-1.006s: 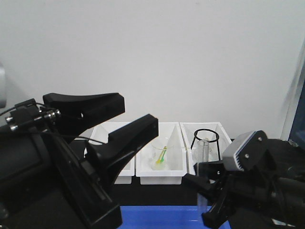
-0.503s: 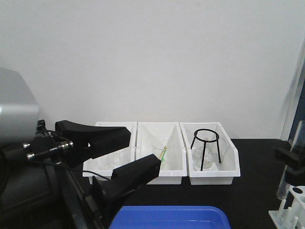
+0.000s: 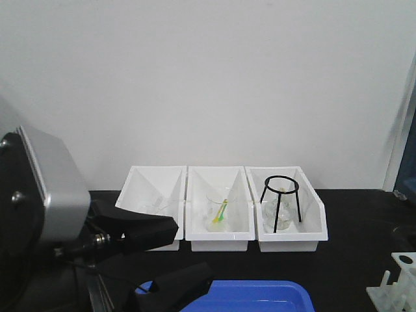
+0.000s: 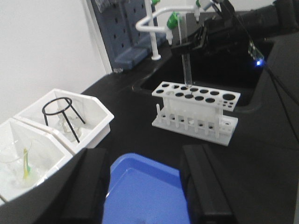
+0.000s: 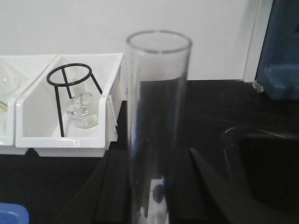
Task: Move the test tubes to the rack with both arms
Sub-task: 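Lower the tube into a rack hole with the right gripper and release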
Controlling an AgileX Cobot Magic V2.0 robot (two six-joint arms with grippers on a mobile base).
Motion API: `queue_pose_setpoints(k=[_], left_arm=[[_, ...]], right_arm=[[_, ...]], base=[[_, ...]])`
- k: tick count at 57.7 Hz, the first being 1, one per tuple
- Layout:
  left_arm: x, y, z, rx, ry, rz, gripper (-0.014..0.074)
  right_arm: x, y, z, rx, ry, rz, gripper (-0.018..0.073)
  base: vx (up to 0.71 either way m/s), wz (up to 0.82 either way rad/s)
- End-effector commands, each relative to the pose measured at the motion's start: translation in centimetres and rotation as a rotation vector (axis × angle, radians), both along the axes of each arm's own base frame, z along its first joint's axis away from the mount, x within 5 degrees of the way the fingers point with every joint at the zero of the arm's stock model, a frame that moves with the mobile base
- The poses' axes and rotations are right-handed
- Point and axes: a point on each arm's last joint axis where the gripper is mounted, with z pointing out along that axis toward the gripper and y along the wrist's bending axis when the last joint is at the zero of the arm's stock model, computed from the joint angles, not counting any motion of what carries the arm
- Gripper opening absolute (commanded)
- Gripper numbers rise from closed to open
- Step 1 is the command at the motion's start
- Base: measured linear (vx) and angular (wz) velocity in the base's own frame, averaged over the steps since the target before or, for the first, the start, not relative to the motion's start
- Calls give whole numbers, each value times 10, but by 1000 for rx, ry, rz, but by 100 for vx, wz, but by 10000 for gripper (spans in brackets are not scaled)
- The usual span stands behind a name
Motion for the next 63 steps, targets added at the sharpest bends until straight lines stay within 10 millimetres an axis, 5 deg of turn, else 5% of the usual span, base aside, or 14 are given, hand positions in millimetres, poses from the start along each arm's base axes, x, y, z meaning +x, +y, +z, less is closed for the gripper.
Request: queue_pose_setpoints(k=[1, 45, 63], left_arm=[[-4, 4, 21, -84, -61, 1, 445], [-4, 4, 20, -75, -55, 0, 445], [-4, 4, 20, -76, -53, 0, 445]], right_arm=[[2, -1, 18, 16, -106, 18, -8], [14, -6, -7, -50, -72, 99, -6], [25, -9, -36, 10, -25, 149, -6]], base=[[0, 0], [0, 0], [0, 0]])
